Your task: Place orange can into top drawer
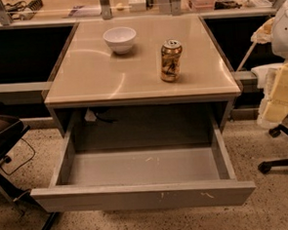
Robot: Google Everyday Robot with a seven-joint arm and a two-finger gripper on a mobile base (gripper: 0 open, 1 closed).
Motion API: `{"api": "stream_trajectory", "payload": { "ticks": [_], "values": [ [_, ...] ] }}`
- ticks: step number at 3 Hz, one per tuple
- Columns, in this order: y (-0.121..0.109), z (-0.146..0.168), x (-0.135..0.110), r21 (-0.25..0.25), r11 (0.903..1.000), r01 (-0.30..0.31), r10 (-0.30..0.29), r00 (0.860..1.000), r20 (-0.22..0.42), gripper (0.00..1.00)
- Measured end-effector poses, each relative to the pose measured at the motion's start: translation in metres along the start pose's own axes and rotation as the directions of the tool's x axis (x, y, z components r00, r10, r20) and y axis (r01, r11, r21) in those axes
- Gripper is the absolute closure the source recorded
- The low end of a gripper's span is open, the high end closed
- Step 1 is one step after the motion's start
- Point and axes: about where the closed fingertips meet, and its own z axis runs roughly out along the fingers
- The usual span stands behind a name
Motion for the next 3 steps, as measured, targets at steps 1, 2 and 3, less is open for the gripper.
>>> {"api": "stream_trajectory", "payload": {
  "ticks": [1,2,3],
  "values": [
    [0.000,0.000,0.000,0.000,1.0000,0.000,0.000,1.000,0.000,0.00],
    [-0.015,0.007,0.000,-0.002,0.9999,-0.012,0.012,0.999,0.047,0.00],
    [-0.046,0.029,0.005,-0.022,0.9988,-0.045,0.048,0.985,0.166,0.00]
  ]
}}
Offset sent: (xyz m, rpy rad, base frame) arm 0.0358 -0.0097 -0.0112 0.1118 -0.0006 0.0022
